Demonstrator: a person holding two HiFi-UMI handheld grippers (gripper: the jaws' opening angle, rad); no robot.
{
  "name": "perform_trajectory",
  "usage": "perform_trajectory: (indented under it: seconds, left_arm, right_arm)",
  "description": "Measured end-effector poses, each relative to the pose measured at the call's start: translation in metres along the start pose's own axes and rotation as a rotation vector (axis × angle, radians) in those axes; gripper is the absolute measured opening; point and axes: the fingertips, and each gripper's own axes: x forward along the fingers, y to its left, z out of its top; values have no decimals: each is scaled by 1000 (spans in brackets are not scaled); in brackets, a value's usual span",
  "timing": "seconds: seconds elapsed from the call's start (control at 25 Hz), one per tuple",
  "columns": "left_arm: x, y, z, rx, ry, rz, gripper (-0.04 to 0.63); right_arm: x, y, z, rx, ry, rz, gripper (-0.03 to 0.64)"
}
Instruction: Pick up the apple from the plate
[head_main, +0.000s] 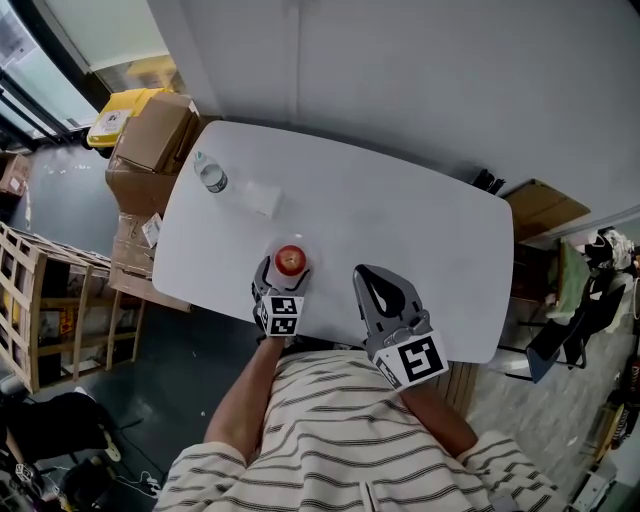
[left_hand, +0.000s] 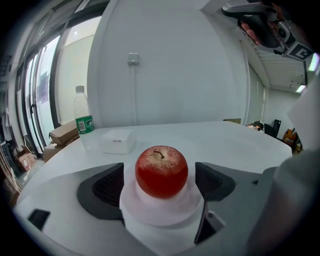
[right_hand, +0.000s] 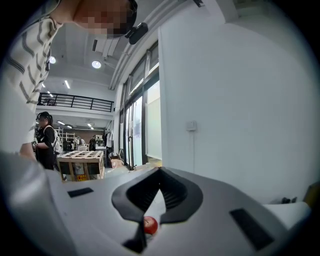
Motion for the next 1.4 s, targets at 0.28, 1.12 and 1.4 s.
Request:
perform_trajectory:
  seconds: [0.28, 1.12, 1.4]
  left_arm:
    - [10, 1, -6, 25, 36, -19, 429]
    - [17, -1, -11, 60, 61, -36, 386]
    - [14, -2, -7, 57, 53, -39, 383]
  right_arm:
    - [1, -2, -1, 1, 5, -7, 12]
    - [3, -7, -7, 1, 17, -14, 12]
    - [2, -7, -5, 3, 9, -15, 12]
